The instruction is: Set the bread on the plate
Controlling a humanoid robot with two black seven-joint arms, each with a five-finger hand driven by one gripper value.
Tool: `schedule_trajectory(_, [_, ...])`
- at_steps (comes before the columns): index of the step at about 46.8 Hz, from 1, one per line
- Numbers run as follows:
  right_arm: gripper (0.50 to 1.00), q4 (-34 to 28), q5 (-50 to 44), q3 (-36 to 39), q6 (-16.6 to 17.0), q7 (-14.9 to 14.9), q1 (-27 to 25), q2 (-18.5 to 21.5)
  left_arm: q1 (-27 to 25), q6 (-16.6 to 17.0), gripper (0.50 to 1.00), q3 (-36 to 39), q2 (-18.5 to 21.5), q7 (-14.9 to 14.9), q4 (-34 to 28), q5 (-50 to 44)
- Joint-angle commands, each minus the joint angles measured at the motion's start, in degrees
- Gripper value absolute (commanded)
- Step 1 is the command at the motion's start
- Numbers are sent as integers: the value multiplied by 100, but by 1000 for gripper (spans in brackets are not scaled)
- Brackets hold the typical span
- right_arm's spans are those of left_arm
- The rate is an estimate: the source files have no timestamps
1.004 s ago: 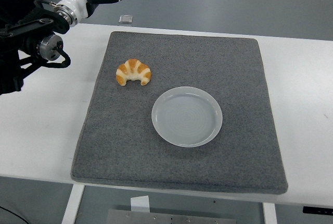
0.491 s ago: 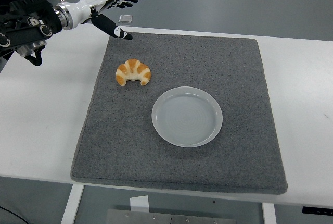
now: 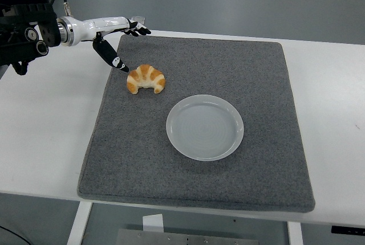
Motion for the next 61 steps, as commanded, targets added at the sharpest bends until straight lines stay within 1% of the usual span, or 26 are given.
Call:
schedule_trajectory(1, [952, 0, 0, 0, 0, 0, 0, 0, 21, 1, 990, 8, 4, 90, 17, -263])
schedule_trajectory(5, [952, 0, 0, 0, 0, 0, 0, 0, 99, 36, 990, 8, -4, 160, 8, -448])
schedule_trajectory(11, [952, 0, 0, 0, 0, 0, 0, 0, 258, 89, 988, 8, -22, 292, 8, -475])
schedule_trajectory(14, [952, 0, 0, 0, 0, 0, 0, 0, 346, 106, 988, 8, -48, 310, -1, -475])
schedule_trajectory(22, [954, 0, 0, 0, 0, 0, 0, 0, 469, 343, 988, 8, -119, 354, 17, -466])
schedule_trajectory(26, [952, 0, 0, 0, 0, 0, 0, 0, 565, 466, 986, 8, -329, 389, 69, -466])
schedule_trajectory(30, [952, 0, 0, 0, 0, 0, 0, 0, 592, 607, 986, 17, -435, 406, 87, -457])
schedule_trajectory(34, [952, 0, 0, 0, 0, 0, 0, 0, 601, 642, 986, 34, -558, 415, 166, -457])
schedule_trajectory(38, [952, 0, 0, 0, 0, 0, 0, 0, 688, 765, 986, 70, -725, 442, 315, -457])
schedule_trajectory(41, [952, 0, 0, 0, 0, 0, 0, 0, 724, 844, 986, 70, -804, 442, 412, -457])
schedule_trajectory(51, [952, 0, 0, 0, 0, 0, 0, 0, 812, 915, 984, 114, -997, 442, 597, -449])
schedule_trajectory(61, [954, 0, 0, 0, 0, 0, 0, 0, 935, 1170, 984, 114, -1279, 547, 614, -449])
